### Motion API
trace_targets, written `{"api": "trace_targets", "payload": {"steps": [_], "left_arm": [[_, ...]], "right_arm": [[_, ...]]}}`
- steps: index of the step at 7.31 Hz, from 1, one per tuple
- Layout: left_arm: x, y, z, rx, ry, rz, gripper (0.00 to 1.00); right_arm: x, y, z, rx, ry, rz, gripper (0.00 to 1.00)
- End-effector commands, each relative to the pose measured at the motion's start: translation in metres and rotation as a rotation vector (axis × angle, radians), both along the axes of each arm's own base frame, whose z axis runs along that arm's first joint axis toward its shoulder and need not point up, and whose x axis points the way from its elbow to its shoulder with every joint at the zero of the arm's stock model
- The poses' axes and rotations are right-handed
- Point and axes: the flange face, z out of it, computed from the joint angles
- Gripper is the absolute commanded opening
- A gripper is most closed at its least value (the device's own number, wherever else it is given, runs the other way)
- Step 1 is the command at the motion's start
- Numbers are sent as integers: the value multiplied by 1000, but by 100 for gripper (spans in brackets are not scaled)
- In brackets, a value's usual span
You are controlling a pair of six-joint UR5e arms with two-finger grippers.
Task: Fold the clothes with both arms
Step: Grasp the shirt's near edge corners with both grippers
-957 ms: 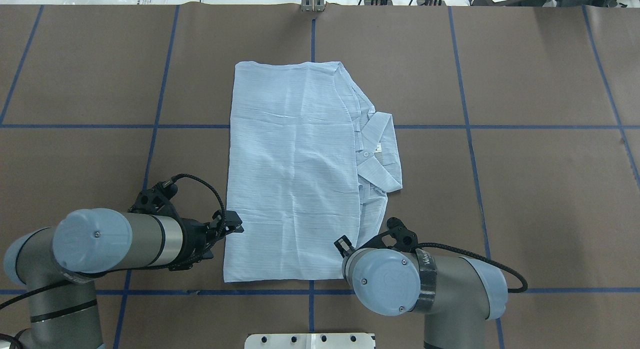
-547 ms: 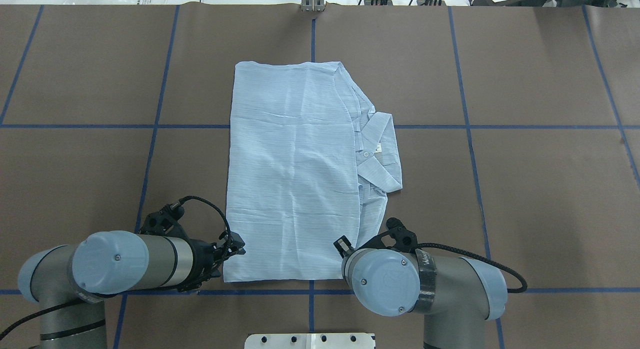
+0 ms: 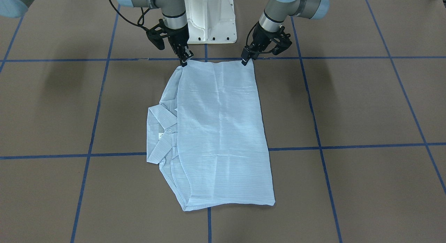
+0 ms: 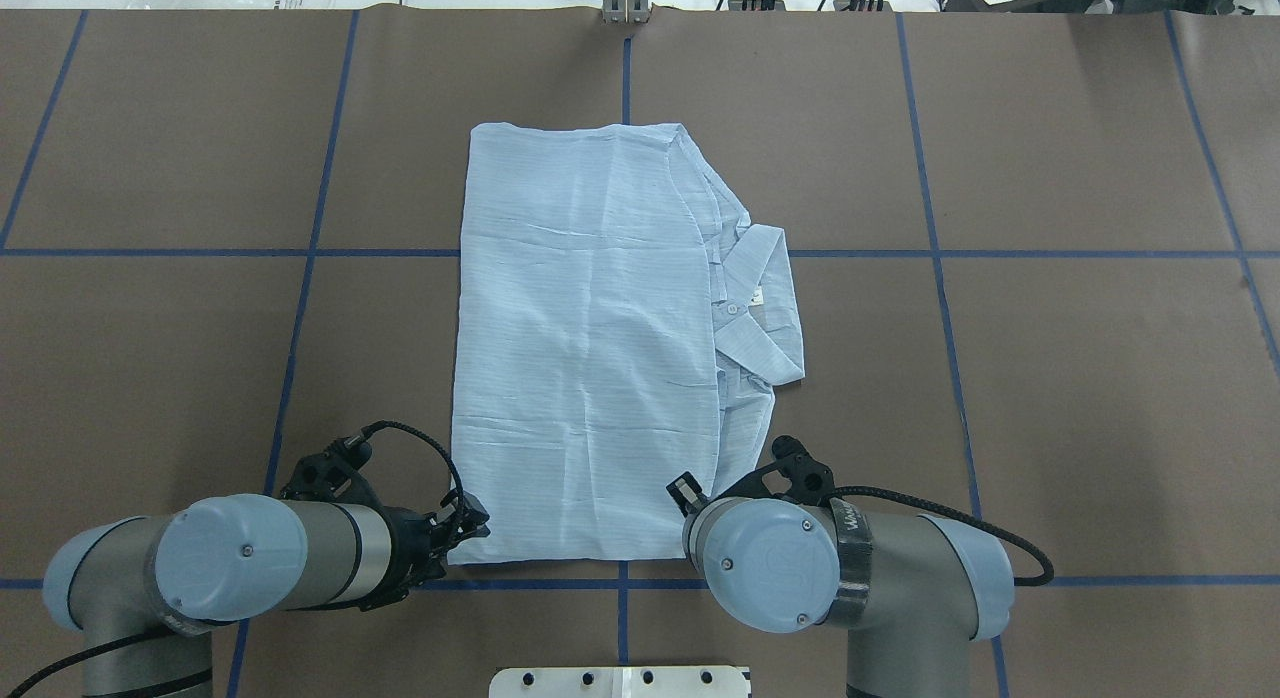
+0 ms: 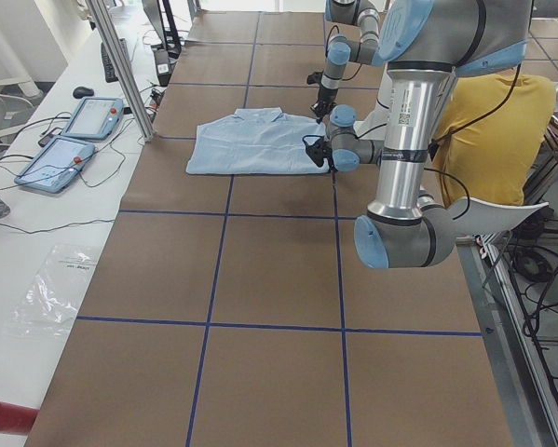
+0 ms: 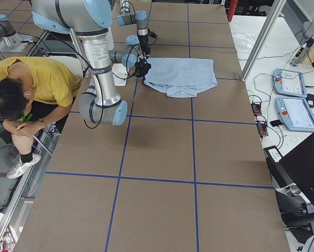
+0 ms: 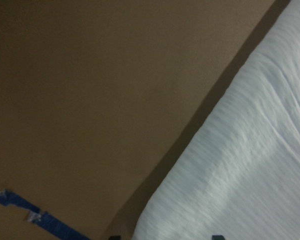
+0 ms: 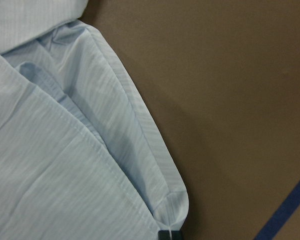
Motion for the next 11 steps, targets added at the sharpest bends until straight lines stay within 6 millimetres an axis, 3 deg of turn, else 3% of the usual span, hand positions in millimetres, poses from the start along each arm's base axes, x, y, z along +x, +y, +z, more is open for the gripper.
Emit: {"api": "trace_targets", "payload": {"steps": [1,3,4,5,8,9,11], "left_arm": [[5,1,5,-2,-11,3,65],[7,1,8,-18,-15,-7,55],[6,1,9,-42,-14,-21,23],[6,0,10,-37,-16,-30,2],[-3,0,-7,-33,17,-39,0],[-16,2,-26,-28,38,-40,0],[-57,22,-80,-43,53,-24,0]], "right_arm": [[1,-1,0,1,0,2,0],[0,0,-1,2,-2,1,0],[0,0,-1,2,-2,3,0],[1,0,-1,1,-3,2,0],[1,1,0,0,0,4,0],[5,2,-4,0,-12,7,0],[45,23,-23,1,-88,-4,0]]}}
